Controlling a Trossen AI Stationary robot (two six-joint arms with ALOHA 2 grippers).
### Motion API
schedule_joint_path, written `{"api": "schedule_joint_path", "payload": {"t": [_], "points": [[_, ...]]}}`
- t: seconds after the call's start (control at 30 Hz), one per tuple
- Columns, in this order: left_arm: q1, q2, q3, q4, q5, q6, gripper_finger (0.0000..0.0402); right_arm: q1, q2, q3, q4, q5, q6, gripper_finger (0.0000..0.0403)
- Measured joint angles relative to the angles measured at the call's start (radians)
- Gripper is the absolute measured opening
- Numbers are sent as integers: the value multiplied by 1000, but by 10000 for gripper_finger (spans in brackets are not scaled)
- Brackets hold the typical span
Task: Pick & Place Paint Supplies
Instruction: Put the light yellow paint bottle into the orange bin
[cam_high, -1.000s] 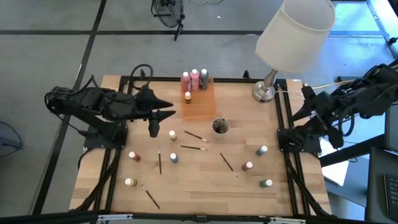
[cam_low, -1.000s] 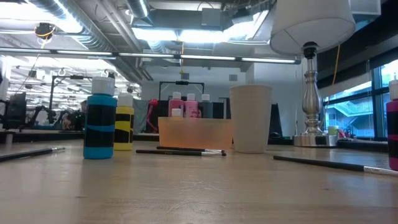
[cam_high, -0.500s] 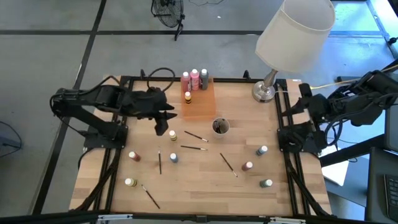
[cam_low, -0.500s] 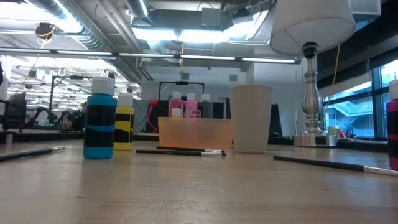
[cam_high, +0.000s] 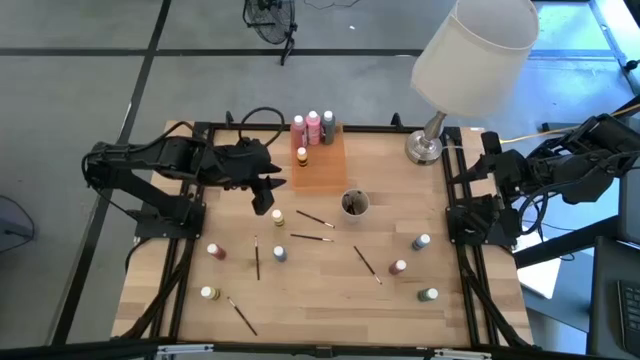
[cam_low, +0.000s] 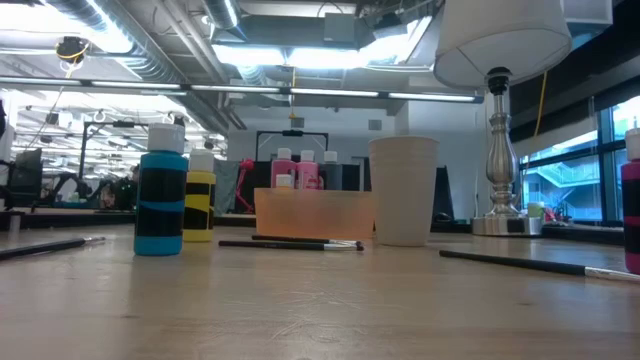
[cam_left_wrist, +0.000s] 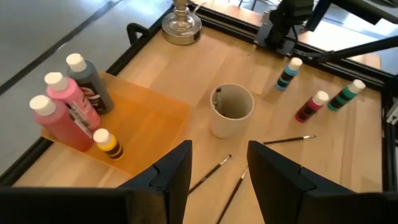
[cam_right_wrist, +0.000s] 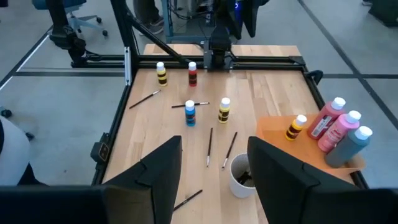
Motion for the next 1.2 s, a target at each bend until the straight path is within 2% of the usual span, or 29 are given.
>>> {"api": "schedule_joint_path", "payload": {"t": [0.33, 0.7, 1.2], "points": [[0, 0, 0, -72, -3, -25, 212, 0, 0, 0, -7, 6, -10, 187], [-3, 29, 0, -70, 21, -76, 214, 0, 0, 0, -9, 46, -32, 187], [33, 145, 0, -143, 203, -145, 214, 0, 1, 0, -9, 51, -53, 187]]}}
